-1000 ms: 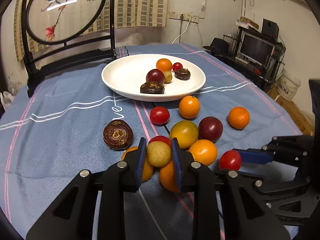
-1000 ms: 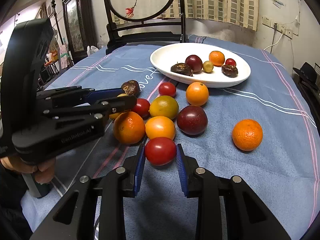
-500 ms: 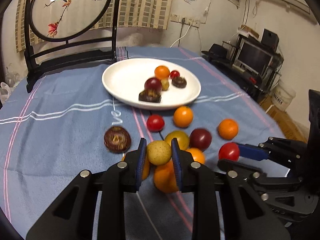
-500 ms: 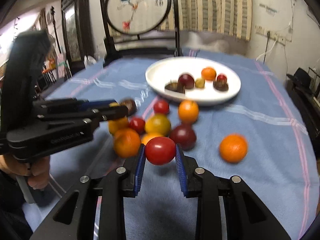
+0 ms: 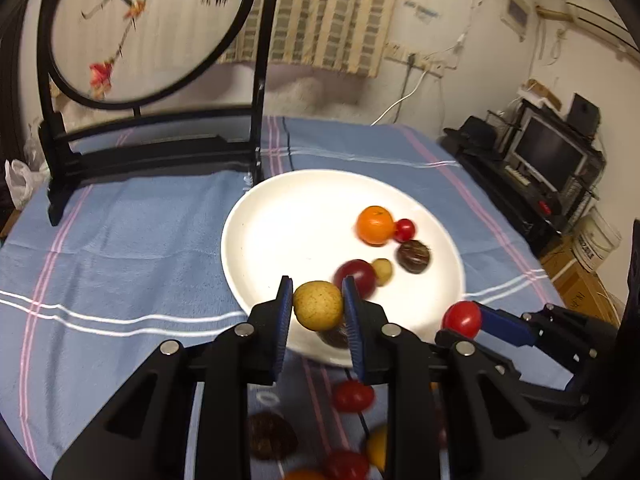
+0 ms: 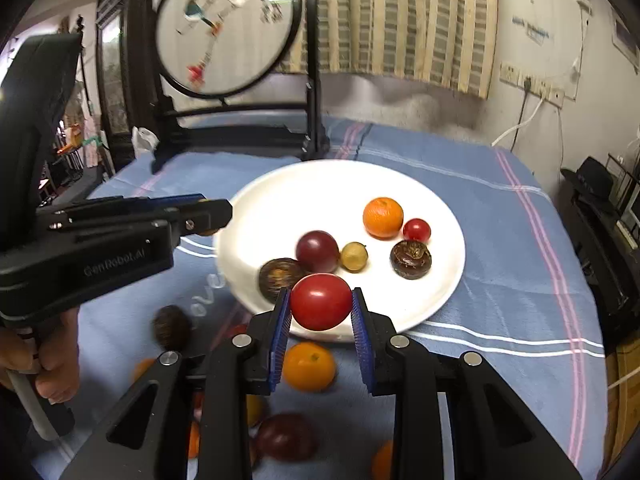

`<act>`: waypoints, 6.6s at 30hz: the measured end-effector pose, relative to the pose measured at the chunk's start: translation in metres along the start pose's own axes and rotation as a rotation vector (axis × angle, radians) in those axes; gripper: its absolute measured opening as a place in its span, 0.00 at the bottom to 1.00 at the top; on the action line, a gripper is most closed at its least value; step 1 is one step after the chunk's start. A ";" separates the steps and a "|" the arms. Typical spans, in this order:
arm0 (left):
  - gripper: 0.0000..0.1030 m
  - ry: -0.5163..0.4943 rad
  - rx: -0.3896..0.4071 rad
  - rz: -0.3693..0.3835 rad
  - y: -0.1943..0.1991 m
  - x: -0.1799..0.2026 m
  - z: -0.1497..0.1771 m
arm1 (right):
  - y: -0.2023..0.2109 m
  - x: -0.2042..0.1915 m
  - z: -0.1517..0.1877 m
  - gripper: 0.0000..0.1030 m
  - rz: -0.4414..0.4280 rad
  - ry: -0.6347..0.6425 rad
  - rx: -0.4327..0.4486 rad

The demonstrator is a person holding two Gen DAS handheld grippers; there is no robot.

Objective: Organize fruits
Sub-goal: 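Put red tomato on plate with right tool while left tool adds yellow fruit, then grasp the orange with the right tool, then lift the mandarin with the right tool while the left tool grasps another mandarin, then lower both mandarins onto the white plate and open both tools, then grasp the dark red plum with the right tool while the left tool grasps the brown mangosteen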

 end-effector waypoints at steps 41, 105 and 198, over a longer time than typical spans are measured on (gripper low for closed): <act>0.91 0.023 -0.015 -0.108 0.066 -0.007 0.116 | 0.053 0.053 0.086 0.48 0.018 -0.134 -0.009; 0.40 -0.157 -0.159 0.008 0.028 0.029 0.137 | 0.032 0.042 0.094 0.42 0.044 -0.069 -0.072; 0.86 0.082 -0.104 -0.062 0.042 -0.045 0.115 | -0.011 -0.011 0.076 0.38 0.018 0.116 -0.151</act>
Point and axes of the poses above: each gripper's, at about its wrist camera, not at the fingertips, and y roughly against the way its jaws point, x to its right, z to its underside, the point moved 3 cm from there along -y, roughly the way its jaws point, and after that the axes turned 13 degrees about -y, right-handed, at the moved point
